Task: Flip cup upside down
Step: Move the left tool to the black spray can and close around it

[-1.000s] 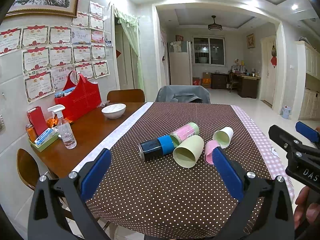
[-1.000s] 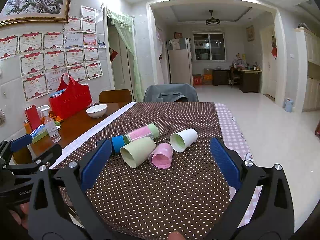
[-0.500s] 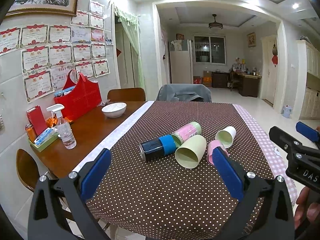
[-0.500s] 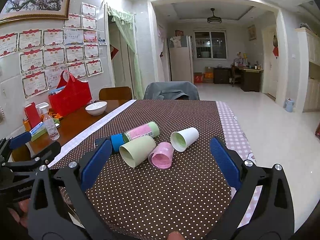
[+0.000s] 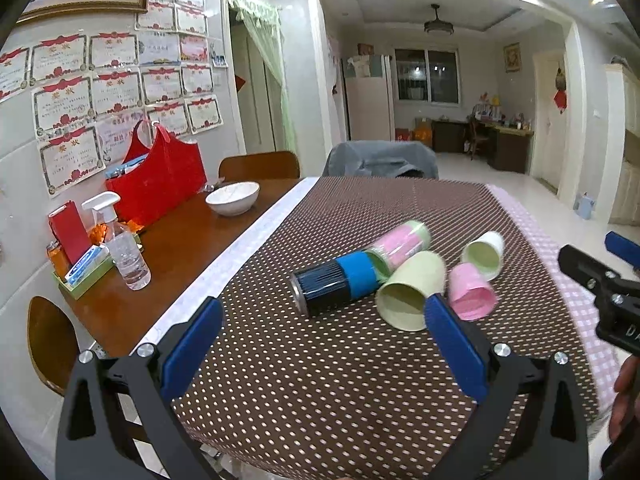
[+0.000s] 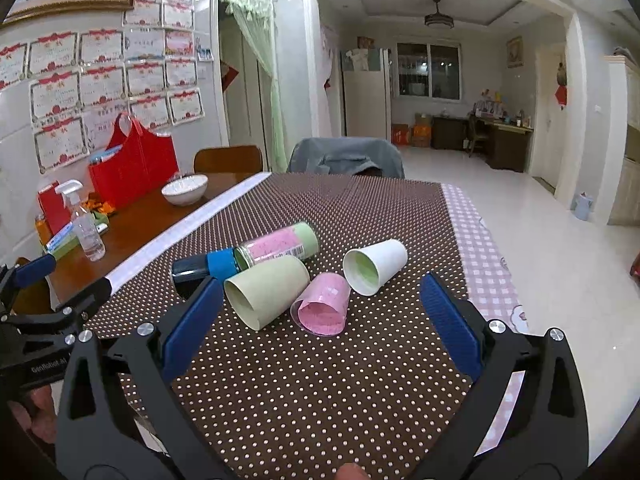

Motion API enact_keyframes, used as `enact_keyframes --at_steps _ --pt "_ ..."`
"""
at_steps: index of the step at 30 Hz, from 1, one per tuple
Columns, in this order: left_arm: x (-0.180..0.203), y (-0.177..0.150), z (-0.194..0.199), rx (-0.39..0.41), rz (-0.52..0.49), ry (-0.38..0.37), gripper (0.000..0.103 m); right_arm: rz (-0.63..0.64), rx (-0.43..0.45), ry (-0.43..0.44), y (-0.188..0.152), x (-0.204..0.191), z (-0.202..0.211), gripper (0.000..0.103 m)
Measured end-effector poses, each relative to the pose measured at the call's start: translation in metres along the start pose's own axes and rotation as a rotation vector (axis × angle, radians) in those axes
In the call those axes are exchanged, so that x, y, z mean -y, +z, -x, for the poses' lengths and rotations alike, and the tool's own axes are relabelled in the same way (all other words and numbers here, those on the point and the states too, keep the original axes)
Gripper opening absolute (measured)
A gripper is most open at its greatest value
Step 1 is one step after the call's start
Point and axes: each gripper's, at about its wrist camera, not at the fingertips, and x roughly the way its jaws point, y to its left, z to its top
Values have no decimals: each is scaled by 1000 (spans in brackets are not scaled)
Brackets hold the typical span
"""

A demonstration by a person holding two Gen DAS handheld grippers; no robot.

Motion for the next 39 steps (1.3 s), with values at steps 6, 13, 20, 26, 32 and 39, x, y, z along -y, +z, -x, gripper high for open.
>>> enact_keyframes --at_steps 6,13,20,26,32,39 --pt "-12 6 -50 -80 -31 37 99 -31 -89 -22 3 7 -41 97" --pt "-14 13 -108 -177 -117 4 99 -57 -189 -44 4 16 -76 97" --pt "-7 22 -161 -285 -237 -62 99 -92 -263 -70 9 25 -107 97" --pt "5 27 -202 -360 -375 -146 99 -129 -321 -96 9 34 -132 97" --pt "19 24 -228 -402 -520 -227 99 -166 -358 -143 3 41 -143 97" --pt "24 18 -254 -483 -590 -356 99 -232 -394 -215 -10 50 -146 97"
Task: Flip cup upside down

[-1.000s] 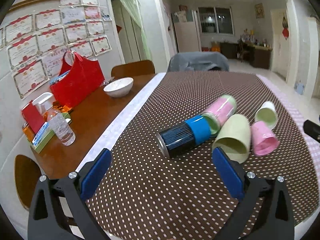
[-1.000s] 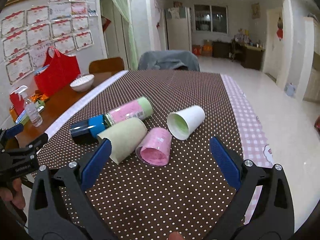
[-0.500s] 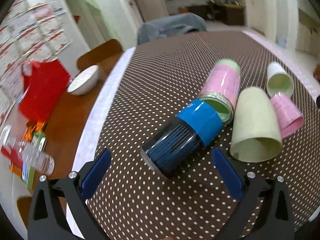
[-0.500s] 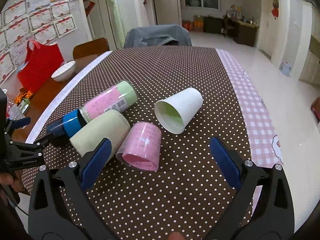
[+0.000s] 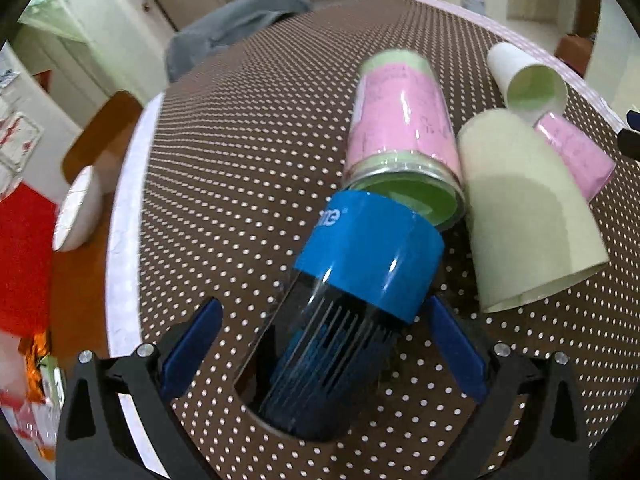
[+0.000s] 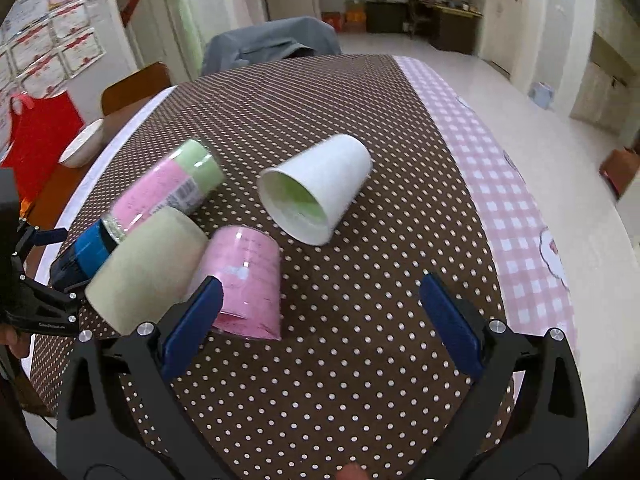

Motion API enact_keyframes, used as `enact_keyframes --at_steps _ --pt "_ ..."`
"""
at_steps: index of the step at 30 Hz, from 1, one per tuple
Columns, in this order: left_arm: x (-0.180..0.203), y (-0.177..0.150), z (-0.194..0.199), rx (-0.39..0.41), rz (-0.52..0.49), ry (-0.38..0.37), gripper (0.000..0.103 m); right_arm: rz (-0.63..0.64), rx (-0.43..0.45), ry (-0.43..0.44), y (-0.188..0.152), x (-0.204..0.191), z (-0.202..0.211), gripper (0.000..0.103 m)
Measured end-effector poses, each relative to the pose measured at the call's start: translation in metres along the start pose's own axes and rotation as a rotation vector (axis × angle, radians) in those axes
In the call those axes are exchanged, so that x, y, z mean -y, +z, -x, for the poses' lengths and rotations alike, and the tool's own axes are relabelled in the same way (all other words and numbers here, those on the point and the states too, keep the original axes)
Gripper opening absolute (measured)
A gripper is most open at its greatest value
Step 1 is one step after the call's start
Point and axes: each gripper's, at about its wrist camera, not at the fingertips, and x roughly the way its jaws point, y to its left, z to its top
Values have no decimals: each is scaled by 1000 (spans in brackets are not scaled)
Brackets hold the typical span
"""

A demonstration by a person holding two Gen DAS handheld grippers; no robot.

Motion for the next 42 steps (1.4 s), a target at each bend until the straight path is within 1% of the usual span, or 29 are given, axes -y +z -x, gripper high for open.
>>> enact_keyframes --at_steps 1,2,3,4,5,9,15,18,23,25,28,30,33,36,38,42 --pt "-1 1 -4 -20 -2 -27 99 -15 -2 -3 -1 1 0 97" --pt "-3 4 -7 -31 -5 -43 97 -28 -2 -6 -3 2 1 97" --pt "-4 6 -9 -37 -7 -57 82 -38 0 -6 -5 2 2 97" --pt "-5 7 -13 -54 -1 -77 78 -42 0 -7 -6 2 3 97" --pt "-6 7 -13 -59 7 -75 76 -48 1 -6 -8 3 5 97" --pt "-13 0 -8 -68 66 -83 73 -71 6 14 -16 7 11 97" --pt "-12 -28 8 -84 244 -64 71 -35 5 86 -21 17 19 97" --pt "-1 -45 23 -94 338 -43 70 13 0 159 -21 21 20 97" --pt "28 -63 58 -79 472 23 70 78 -20 293 -17 27 11 97" --pt "41 -70 74 -68 522 40 70 104 -36 330 -14 28 9 97" --pt "56 -75 98 -35 580 47 69 135 -31 354 -7 33 15 97" --pt "66 -77 108 -15 592 52 69 139 -18 355 -6 38 21 97" --pt "86 -81 123 24 592 24 69 137 -4 343 -9 47 26 97" --pt "104 -75 124 64 555 -47 68 107 8 320 -19 53 30 97" --pt "116 -72 123 76 516 -93 68 72 24 288 -27 58 35 97" --pt "136 -58 106 82 421 -191 68 -17 53 232 -41 67 50 97"
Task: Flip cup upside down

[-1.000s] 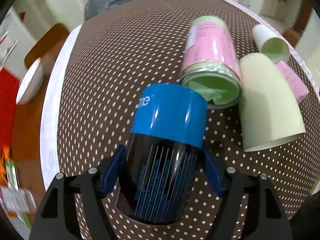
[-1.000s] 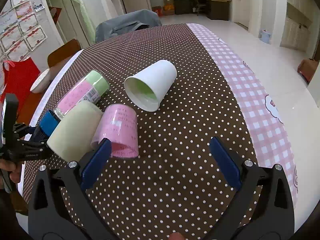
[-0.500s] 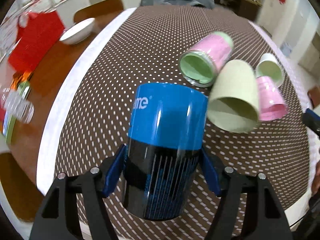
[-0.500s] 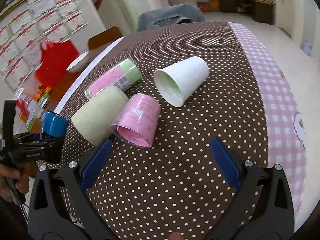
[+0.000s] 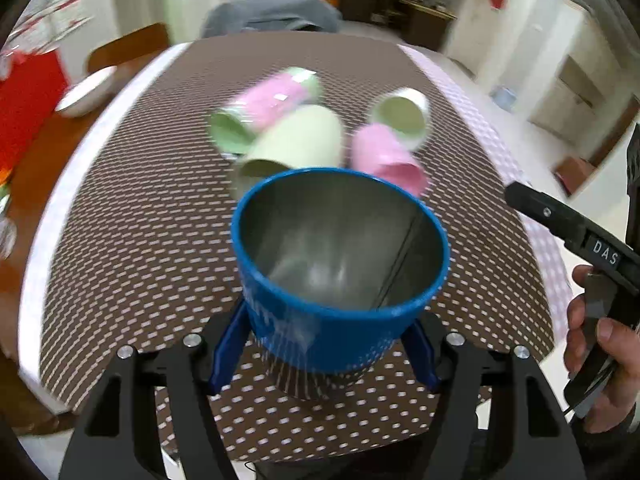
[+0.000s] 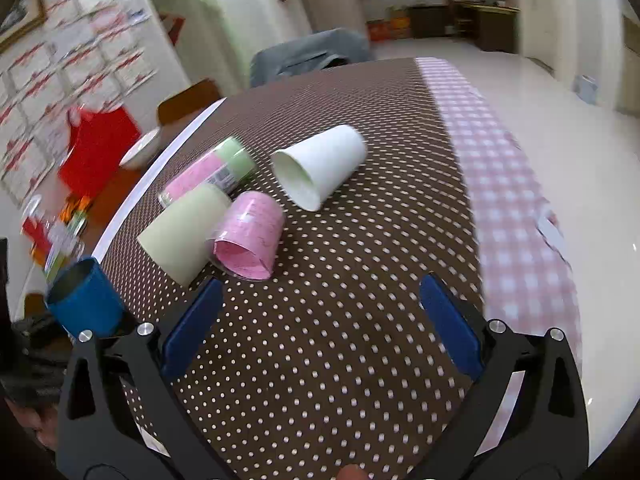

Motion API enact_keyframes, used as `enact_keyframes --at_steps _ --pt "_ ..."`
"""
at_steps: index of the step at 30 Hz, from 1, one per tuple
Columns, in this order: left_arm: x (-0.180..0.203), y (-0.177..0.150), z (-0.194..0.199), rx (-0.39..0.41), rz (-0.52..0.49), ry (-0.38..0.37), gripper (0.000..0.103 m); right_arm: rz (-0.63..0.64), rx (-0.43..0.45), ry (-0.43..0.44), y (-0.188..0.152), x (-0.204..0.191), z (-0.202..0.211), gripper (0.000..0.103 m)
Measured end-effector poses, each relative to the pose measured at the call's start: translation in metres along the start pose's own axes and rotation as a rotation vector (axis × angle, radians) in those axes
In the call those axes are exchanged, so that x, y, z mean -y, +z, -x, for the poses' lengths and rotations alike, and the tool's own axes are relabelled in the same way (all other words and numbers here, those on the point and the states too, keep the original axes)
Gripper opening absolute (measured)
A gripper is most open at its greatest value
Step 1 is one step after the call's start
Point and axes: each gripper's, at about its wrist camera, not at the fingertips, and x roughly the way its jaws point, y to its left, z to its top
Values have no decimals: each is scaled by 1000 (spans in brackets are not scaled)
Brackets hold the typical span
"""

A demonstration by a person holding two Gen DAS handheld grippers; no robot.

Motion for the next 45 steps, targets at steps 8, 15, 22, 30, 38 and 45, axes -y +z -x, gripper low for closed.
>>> enact_keyframes --at_steps 8,15,22,30,38,45 --pt "24 -10 -2 -19 -91 -65 67 -17 35 -67 -4 -1 20 97" --pt "38 0 -23 -81 -150 0 68 -3 22 -47 -3 -5 14 97" --pt "48 10 -20 -33 -175 58 77 -15 15 -44 0 2 9 97" --pt "42 2 -8 9 -126 64 77 -18 -2 -29 2 6 3 97" --pt "29 -4 18 116 -47 100 77 -2 -6 -6 6 -4 3 97" --pt "20 -3 36 210 -2 189 77 31 2 0 9 -18 7 97"
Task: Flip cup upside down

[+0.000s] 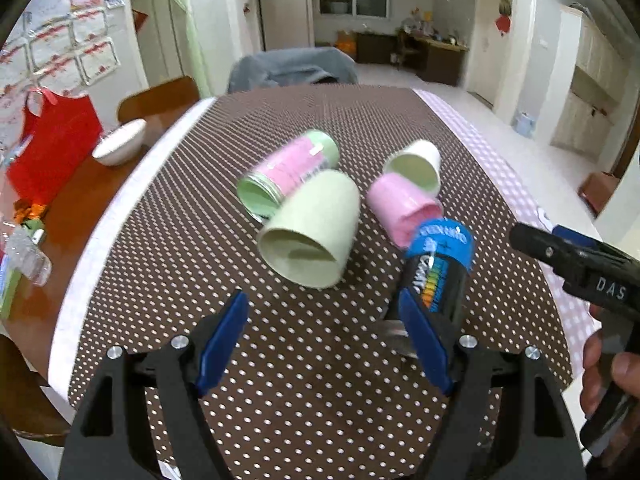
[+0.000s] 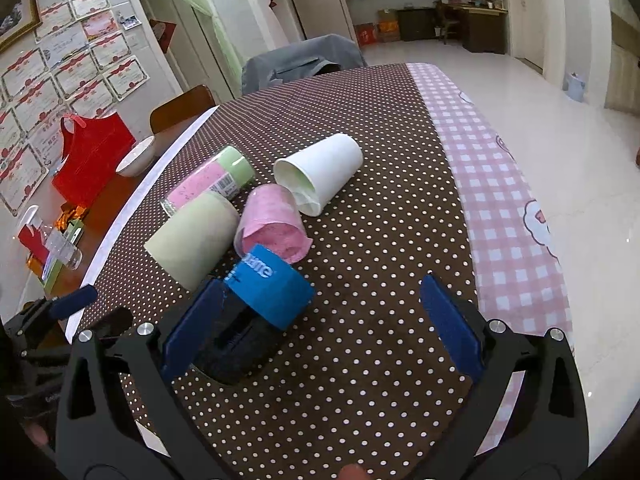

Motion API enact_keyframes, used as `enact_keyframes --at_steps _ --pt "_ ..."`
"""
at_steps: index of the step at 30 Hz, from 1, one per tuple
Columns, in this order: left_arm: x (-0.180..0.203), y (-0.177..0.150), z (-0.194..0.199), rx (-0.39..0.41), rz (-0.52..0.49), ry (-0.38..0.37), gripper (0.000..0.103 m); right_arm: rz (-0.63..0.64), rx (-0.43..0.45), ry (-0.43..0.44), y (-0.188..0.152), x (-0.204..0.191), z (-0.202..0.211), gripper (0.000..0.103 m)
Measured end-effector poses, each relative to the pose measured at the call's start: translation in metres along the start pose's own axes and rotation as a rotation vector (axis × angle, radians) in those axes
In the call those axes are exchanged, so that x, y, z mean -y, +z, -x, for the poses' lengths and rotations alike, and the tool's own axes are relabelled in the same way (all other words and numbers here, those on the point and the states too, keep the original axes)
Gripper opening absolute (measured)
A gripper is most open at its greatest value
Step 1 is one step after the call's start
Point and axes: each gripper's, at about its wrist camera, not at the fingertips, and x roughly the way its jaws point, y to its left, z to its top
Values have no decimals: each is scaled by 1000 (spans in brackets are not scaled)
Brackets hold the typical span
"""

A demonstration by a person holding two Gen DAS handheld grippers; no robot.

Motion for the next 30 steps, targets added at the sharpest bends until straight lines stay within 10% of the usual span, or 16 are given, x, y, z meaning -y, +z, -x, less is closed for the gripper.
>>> enact_keyframes --at_steps 30 --pt "-34 0 31 96 111 119 77 199 -1 61 8 -35 3 97"
